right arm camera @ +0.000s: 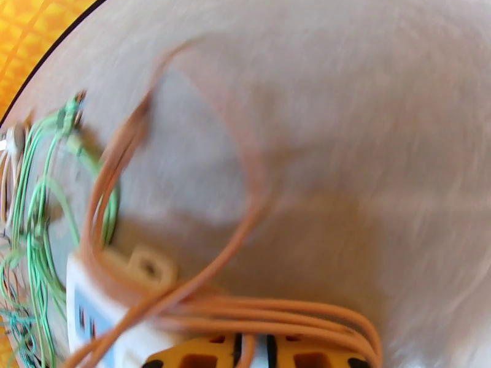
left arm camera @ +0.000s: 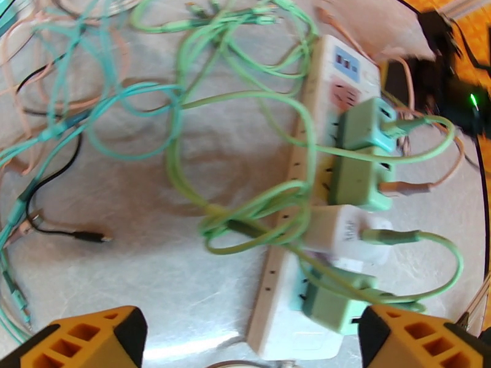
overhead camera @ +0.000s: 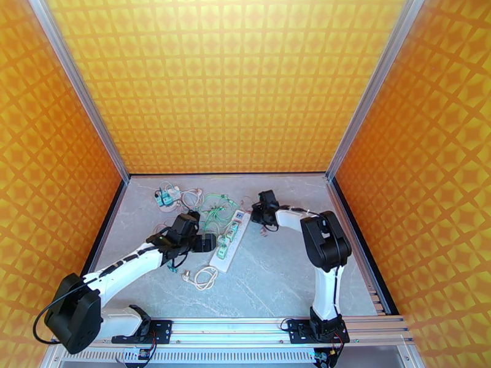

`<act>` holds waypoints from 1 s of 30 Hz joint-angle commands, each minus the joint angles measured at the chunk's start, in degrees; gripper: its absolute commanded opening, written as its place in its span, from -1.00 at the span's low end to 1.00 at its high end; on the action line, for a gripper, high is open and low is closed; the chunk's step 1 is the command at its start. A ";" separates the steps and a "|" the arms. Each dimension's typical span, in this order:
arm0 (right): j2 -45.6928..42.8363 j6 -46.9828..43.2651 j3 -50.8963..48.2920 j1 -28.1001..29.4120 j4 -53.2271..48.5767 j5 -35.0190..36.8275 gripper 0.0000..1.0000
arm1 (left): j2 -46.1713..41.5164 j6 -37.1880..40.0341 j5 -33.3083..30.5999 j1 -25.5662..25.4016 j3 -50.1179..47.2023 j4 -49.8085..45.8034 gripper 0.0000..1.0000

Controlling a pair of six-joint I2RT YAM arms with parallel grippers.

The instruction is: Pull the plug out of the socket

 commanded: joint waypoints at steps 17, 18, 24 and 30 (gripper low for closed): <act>-27.35 6.05 -25.32 3.17 3.36 -5.21 -0.40 | 4.79 3.98 -9.85 -13.78 1.46 0.92 0.12; -28.62 6.47 -26.01 3.46 3.43 -5.11 -0.39 | 6.25 4.44 -9.96 -14.08 2.23 1.03 0.12; -32.12 5.91 -27.29 4.59 1.94 -3.89 -0.36 | 13.02 5.10 -12.74 -15.32 6.04 0.08 0.13; -32.74 4.88 -26.78 5.07 0.29 -4.73 -0.31 | 16.19 6.30 -13.68 -15.42 7.85 1.03 0.04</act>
